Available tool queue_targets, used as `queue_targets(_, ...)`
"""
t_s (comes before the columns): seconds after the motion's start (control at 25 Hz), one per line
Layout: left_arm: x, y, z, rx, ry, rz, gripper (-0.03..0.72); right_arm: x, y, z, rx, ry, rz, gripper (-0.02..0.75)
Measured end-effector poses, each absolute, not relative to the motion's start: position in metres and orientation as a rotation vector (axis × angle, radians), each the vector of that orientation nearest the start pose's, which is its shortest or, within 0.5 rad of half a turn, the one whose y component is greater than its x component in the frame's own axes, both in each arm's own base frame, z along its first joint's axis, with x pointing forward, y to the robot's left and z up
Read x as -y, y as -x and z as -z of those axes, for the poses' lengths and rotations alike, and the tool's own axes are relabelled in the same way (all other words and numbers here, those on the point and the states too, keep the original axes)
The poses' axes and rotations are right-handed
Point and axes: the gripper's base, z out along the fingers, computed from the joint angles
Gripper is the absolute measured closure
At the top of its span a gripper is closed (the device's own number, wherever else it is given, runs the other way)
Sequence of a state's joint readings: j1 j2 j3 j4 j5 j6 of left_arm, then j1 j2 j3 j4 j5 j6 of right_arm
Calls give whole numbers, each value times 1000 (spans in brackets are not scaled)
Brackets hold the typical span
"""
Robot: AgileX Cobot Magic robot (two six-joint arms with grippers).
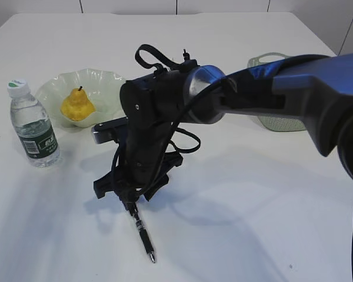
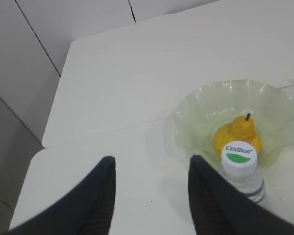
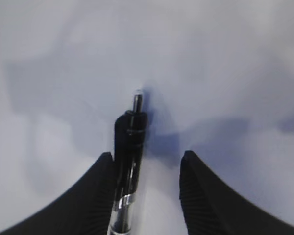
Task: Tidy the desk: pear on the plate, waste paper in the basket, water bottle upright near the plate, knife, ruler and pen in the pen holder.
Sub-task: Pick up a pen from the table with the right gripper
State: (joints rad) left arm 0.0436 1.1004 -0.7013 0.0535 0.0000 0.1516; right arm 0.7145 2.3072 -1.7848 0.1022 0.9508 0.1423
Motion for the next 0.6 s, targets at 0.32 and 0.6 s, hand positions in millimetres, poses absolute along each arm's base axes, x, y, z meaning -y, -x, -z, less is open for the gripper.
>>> queue_targets(0.32, -10, -238, -308, -1880, -152, -170, 348, -321, -345, -131, -2893, 799, -234, 407)
queue_targets(0.6, -10, -238, -308, -1880, -152, -170, 347, -321, -346, -131, -2891, 800, -227, 407)
